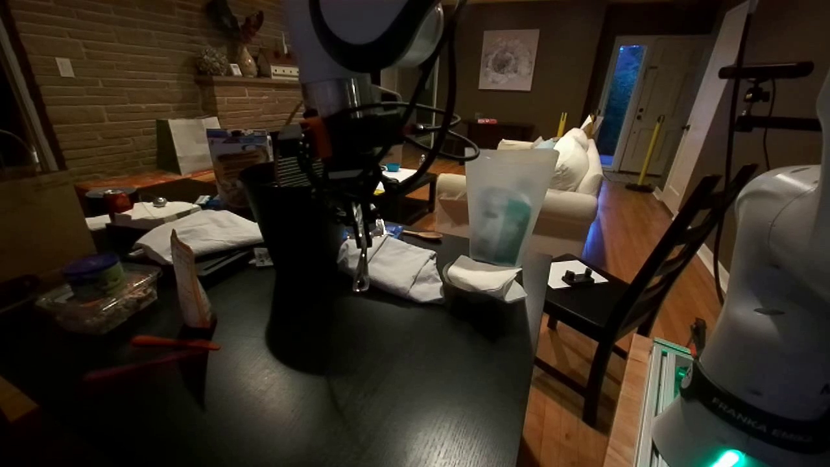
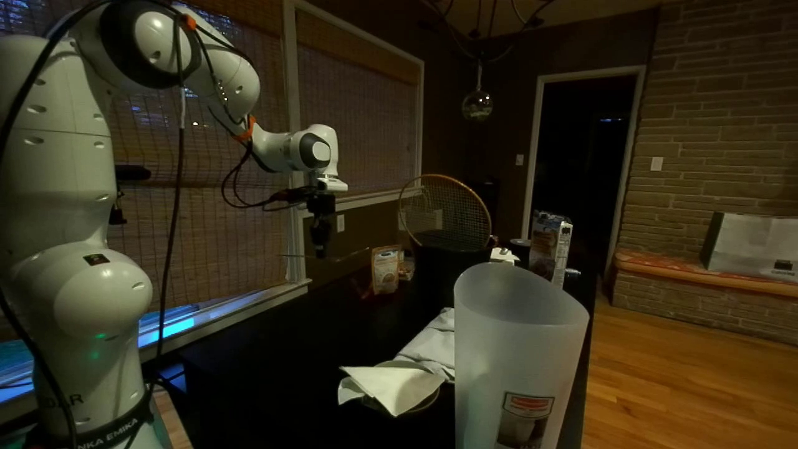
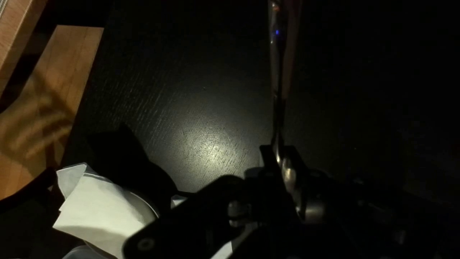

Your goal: Pick up the silver spoon and place it inside the clear bucket

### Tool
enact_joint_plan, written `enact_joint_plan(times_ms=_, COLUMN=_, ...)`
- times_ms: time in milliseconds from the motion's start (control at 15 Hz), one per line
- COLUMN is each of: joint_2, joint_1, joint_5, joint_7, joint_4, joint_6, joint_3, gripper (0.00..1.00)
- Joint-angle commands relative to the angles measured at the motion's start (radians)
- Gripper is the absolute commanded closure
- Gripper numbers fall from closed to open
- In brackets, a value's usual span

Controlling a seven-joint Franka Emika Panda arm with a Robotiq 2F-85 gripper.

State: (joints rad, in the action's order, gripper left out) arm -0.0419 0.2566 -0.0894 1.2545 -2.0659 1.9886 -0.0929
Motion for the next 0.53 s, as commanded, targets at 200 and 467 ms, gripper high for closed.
enact_joint_plan(times_ms=200, joint_2=0.06, joint_1=-0.119, joint_5=-0.006, joint_7=-0.016, joint_4=-0.032, joint_6=0.039, joint_3=0.035, gripper=0.97)
enact_joint_plan(times_ms=467, joint_2=0.12, joint_1=-0.2, joint_5=-0.142, joint_7=0.043, joint_4=-0.007, joint_6=0.039, joint_3=0.081, gripper=0.97)
